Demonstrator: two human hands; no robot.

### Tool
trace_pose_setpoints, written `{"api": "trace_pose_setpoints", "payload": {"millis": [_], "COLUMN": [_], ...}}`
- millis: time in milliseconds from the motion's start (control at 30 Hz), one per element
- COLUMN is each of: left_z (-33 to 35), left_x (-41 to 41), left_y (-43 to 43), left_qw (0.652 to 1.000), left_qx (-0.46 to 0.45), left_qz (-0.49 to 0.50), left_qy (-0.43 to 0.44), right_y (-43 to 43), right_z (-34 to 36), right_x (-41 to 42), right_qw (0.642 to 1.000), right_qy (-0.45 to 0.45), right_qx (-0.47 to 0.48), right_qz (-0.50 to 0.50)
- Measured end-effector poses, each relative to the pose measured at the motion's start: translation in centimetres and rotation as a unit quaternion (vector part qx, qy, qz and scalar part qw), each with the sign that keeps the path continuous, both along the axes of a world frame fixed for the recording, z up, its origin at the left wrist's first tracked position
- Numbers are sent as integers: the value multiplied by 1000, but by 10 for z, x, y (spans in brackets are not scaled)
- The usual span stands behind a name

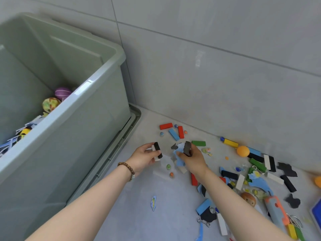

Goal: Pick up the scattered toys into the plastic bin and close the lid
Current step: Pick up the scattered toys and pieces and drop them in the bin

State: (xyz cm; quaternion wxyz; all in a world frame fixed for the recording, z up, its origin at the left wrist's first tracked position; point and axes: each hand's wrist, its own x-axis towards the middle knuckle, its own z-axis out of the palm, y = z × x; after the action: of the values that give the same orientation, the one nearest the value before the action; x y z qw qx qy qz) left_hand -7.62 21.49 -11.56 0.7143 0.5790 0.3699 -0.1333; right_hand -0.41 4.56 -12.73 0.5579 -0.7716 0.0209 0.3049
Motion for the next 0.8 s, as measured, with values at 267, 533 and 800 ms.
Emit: {"api": "trace_pose_setpoints", "payload": {"millis": [267,533,800], "left_z": [146,276,245], "left_x": [-9,-104,-192], "left_y": [16,123,227], "left_qw": [993,972,972], "left_qx": [0,143,121], "left_qz": [-5,63,199], "left_qy": [-117,-176,-34], "right_y": [8,118,258], "right_z": [142,295,288], "right_x": [6,-33,-86], "right_qw": [989,960,962], "right_qy": [74,66,-36], "right_qx": [118,144,2], "right_qz": [48,233,270]}}
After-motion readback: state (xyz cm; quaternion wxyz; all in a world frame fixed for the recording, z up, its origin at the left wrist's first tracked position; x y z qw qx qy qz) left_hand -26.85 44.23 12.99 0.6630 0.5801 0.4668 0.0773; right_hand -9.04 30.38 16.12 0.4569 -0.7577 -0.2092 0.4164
